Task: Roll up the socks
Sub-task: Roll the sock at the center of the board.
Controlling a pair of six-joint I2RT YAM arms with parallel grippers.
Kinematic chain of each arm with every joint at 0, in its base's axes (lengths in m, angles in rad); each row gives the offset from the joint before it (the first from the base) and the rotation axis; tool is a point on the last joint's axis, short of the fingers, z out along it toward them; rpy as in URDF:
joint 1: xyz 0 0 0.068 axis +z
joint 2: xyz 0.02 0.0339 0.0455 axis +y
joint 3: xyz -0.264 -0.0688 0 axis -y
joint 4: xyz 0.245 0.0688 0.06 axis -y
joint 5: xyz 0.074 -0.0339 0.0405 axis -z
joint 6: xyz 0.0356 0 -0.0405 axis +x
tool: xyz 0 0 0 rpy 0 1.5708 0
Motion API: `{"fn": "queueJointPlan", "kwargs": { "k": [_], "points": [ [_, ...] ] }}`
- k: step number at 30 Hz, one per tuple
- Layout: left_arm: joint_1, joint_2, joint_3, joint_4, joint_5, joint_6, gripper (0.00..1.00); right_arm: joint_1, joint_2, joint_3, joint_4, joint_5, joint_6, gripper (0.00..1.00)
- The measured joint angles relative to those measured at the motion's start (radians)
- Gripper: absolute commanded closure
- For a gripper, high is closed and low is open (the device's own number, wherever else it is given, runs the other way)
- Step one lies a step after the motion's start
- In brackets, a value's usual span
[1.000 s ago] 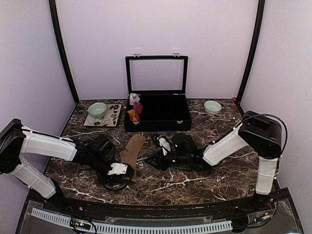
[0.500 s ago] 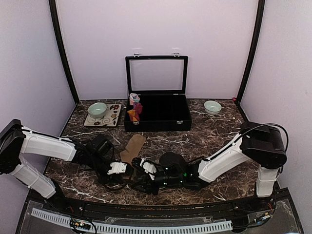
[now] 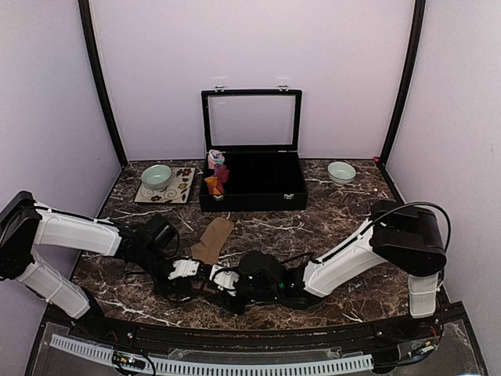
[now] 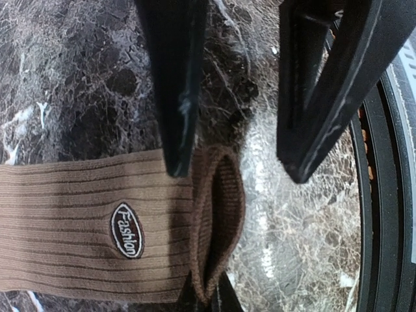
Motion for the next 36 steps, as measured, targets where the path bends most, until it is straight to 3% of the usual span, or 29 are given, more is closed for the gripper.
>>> {"fn": "queueJointPlan", "kwargs": {
  "k": [13,26,36],
  "points": [
    [0.023,0.011,0.011,-0.044,0.029,0.014,1.00,0.001,0.050,0.090,-0.065,0.026,-0.098,0.64],
    [0.024,0.018,0.021,-0.060,0.035,0.027,1.00,0.013,0.031,-0.080,0.084,0.097,-0.015,0.64],
    [0.025,0.032,0.034,-0.077,0.042,0.036,1.00,0.039,0.043,-0.049,0.136,0.132,0.009,0.65]
  ]
}}
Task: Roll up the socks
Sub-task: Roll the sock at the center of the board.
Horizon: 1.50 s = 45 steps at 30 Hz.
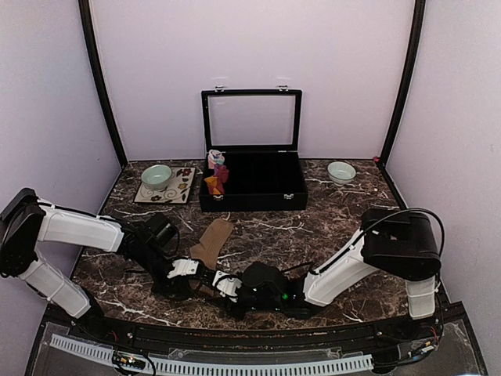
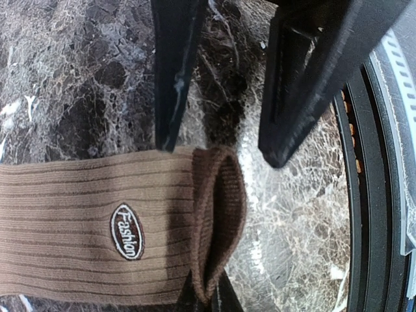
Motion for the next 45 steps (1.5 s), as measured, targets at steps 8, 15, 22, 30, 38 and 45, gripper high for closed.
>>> {"fn": "queueJointPlan", "kwargs": {
  "k": [8,15,22,30,38,45],
  "points": [
    [0.006,0.009,0.003,0.000,0.015,-0.001,1.00,0.003,0.057,0.051,0.054,0.016,0.001,0.66],
    [0.015,0.014,0.003,-0.002,0.025,-0.001,1.00,0.003,0.082,0.064,0.067,0.017,-0.002,0.67],
    [0.018,0.016,0.006,-0.008,0.028,-0.001,1.00,0.003,0.105,0.074,0.080,0.020,-0.003,0.78],
    [0.018,0.016,0.006,-0.008,0.028,-0.003,0.97,0.003,0.105,0.070,0.096,0.033,0.012,0.95],
    [0.018,0.013,0.006,-0.006,0.026,-0.010,0.57,0.003,0.105,0.068,0.101,0.027,0.047,1.00],
    [0.052,-0.059,-0.021,0.008,-0.035,-0.045,0.25,0.003,0.105,0.049,0.089,0.024,0.093,1.00]
  ]
}}
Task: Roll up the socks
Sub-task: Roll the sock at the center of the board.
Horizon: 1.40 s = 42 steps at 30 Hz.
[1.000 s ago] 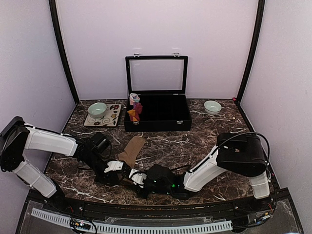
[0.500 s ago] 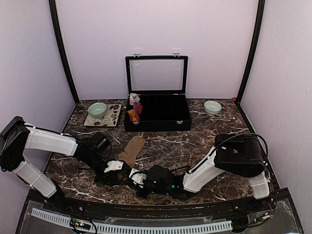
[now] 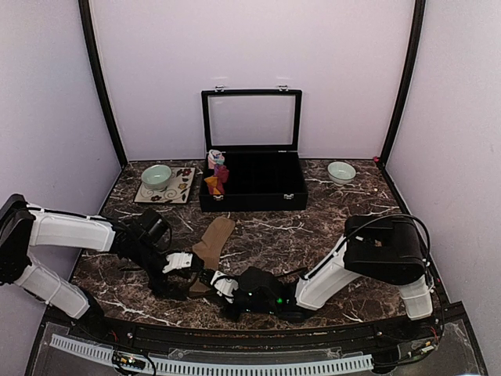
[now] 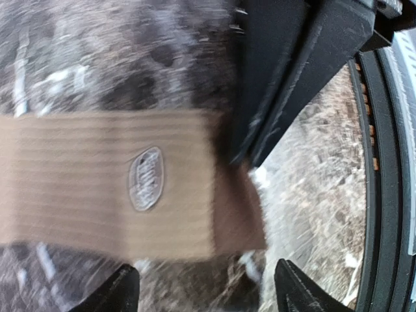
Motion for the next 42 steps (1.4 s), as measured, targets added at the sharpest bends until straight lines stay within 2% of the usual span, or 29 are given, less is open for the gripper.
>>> {"fn": "queueJointPlan", "kwargs": {
  "k": [10,20,23,25,31,35,42],
  "points": [
    [0.063,-0.170,-0.029,-0.068,-0.023,0.036,0.27,-0.021,-0.002,-0.008,-0.020,-0.051,0.117,1.00],
    [0.061,-0.406,-0.096,-0.151,-0.021,0.234,0.37,-0.099,-0.005,0.097,-0.210,-0.243,0.423,1.00],
    [0.027,-0.484,-0.106,-0.142,-0.022,0.308,0.41,-0.111,-0.005,0.127,-0.269,-0.270,0.504,1.00],
    [-0.044,-0.517,-0.124,-0.115,-0.040,0.352,0.43,-0.121,-0.005,0.148,-0.310,-0.294,0.577,1.00],
    [-0.188,-0.489,-0.166,-0.050,-0.079,0.417,0.53,-0.151,-0.005,0.169,-0.371,-0.373,0.762,1.00],
    [-0.224,-0.423,-0.176,0.024,-0.111,0.444,0.60,-0.180,0.001,0.182,-0.397,-0.457,0.855,1.00],
    [-0.241,-0.342,-0.230,0.184,-0.175,0.505,0.61,-0.214,0.036,0.254,-0.463,-0.568,0.922,1.00]
  ]
}}
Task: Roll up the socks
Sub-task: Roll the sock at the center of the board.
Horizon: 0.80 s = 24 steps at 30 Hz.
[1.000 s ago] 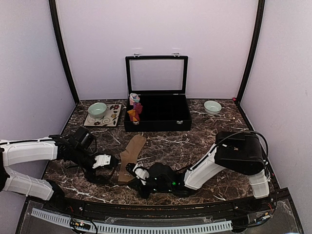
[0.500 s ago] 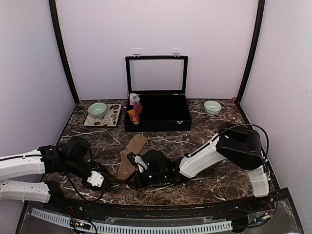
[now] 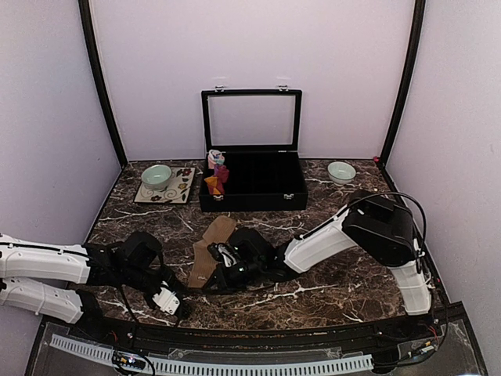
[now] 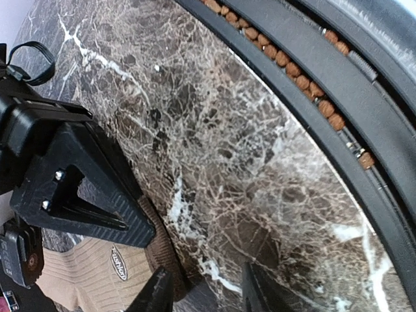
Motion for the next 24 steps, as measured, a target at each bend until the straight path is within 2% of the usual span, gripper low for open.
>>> {"fn": "queueJointPlan", "kwargs": {
  "k": [9,13,21,24],
  "points": [
    [-0.003,0.083,-0.036,0.167,-0.067,0.055,0.63,-0.018,0.014,0.027,-0.034,-0.058,0.010,1.00],
    [-0.004,0.112,-0.040,0.227,-0.082,0.062,0.67,-0.020,0.016,0.029,-0.035,-0.065,0.012,1.00],
    [-0.004,0.128,-0.040,0.242,-0.094,0.061,0.74,-0.023,0.017,0.020,-0.011,-0.072,0.035,1.00],
    [-0.004,0.126,-0.041,0.247,-0.103,0.060,0.59,-0.023,0.018,0.018,-0.005,-0.073,0.041,1.00]
  ]
}}
